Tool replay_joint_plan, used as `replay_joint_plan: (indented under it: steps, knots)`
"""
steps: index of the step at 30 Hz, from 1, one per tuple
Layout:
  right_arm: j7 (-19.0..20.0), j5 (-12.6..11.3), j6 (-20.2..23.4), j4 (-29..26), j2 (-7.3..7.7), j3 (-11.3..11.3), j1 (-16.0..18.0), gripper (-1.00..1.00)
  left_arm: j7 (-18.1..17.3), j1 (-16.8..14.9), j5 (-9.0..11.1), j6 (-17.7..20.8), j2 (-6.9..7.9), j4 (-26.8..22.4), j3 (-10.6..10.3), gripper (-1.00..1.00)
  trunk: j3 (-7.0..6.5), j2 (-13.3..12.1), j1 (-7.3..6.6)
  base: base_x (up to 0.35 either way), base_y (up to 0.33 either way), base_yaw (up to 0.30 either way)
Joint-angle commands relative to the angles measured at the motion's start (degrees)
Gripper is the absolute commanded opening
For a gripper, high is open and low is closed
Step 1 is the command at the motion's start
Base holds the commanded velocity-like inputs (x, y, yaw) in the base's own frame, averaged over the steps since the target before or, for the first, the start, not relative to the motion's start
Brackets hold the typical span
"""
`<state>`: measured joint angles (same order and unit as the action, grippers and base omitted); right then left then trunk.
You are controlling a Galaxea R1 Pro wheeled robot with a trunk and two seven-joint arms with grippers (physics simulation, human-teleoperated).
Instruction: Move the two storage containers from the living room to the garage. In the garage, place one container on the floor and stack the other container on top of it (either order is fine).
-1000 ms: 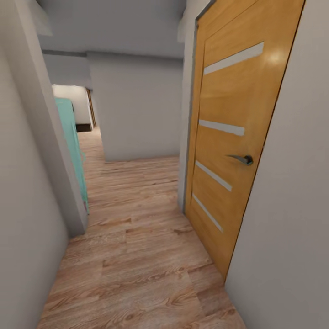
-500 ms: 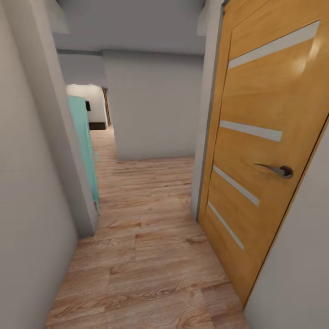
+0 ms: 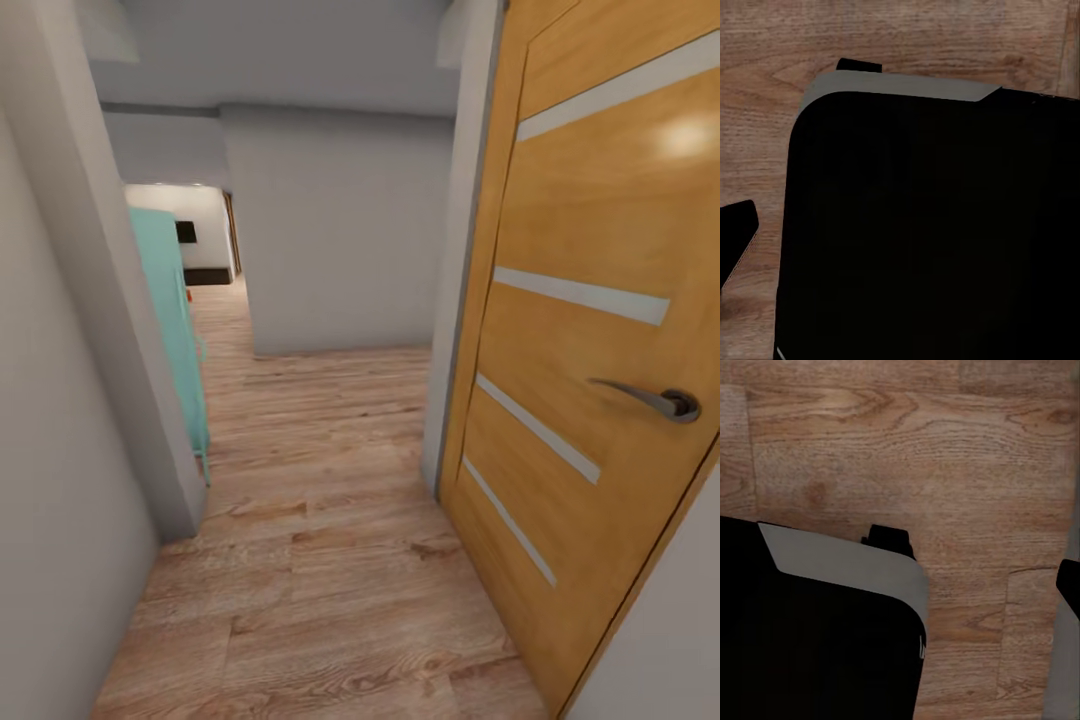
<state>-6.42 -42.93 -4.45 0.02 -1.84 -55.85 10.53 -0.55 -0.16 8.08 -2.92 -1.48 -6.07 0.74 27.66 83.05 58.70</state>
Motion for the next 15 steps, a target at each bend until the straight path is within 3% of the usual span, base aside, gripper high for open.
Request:
replay_joint_plan:
  steps: [1,9,15]
  knots:
    - [-0.2,-0.5,-0.1,0.0,-0.03,-0.5,0.0,1.00,-0.1,0.0,0.4,-0.1,-0.01,0.0,0.0,1.00,0.06,0.0,0.03,0.322,0.000,0.000]
    - [-0.3,-0.3,-0.1,0.0,-0.09,-0.7,0.0,1.00,-0.1,0.0,0.4,-0.1,-0.01,0.0,0.1,1.00,0.10,0.0,0.03,0.322,0.000,0.027]
    - [-0.3,-0.5,-0.1,0.0,-0.09,-0.6,0.0,1.00,-0.1,0.0,0.4,-0.1,-0.01,0.0,0.0,1.00,0.15,0.0,0.03,0.322,0.000,0.134]
